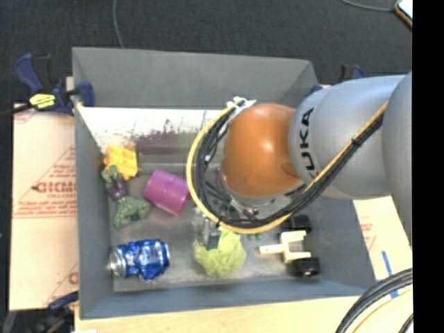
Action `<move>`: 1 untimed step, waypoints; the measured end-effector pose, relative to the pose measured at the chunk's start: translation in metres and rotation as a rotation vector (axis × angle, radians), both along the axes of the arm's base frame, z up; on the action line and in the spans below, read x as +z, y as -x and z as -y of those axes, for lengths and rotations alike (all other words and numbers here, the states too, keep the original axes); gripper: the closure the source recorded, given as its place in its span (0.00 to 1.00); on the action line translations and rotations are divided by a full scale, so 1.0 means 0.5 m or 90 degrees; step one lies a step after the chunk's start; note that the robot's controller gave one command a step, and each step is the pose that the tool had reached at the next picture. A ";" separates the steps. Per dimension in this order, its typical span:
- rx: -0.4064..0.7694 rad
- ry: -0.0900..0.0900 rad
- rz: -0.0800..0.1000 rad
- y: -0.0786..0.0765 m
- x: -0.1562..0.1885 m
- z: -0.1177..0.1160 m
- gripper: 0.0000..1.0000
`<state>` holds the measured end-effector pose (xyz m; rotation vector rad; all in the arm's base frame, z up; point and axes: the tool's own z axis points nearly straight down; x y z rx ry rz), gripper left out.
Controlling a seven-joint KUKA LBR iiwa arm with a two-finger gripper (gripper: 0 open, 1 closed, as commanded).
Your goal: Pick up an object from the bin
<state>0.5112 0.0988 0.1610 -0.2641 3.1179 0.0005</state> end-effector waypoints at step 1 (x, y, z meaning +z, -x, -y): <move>-0.137 -0.002 -0.010 0.045 -0.142 0.057 1.00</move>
Offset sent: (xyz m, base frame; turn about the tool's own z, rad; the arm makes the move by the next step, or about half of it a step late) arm -0.0234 -0.0242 -0.0354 -0.3183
